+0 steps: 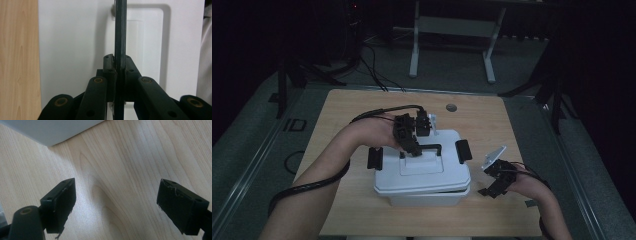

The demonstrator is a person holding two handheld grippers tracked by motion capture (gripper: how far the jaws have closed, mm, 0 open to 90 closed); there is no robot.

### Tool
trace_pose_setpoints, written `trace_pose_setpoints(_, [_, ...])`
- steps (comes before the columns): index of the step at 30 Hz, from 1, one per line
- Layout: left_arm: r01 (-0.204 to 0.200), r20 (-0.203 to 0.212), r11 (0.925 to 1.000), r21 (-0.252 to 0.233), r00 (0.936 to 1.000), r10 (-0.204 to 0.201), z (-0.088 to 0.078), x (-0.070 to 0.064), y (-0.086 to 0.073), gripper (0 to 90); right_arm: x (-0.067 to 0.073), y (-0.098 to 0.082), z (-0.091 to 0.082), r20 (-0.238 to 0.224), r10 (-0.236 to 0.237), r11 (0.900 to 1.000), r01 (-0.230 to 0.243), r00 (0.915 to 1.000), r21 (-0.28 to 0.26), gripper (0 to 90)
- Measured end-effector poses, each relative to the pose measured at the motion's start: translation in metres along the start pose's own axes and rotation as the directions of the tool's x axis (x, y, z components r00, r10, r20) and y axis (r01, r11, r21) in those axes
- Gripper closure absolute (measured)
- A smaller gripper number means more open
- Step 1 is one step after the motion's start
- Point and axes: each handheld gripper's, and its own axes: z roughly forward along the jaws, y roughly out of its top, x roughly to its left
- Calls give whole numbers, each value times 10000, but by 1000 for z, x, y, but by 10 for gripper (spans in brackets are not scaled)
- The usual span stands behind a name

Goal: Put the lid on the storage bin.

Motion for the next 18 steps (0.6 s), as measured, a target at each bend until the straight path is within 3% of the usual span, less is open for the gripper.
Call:
trace_pose_setpoints(8, [-266,116,9993,247,9996,264,17,2,16,841,0,-2,-2,-6,-2,10000,2,10000,-54,154])
trace_pose_setpoints(18, [-109,294,9988,487,9995,95,32,7,11,840,0,-5,-1,-14,15,9999,-15,10000,-109,154])
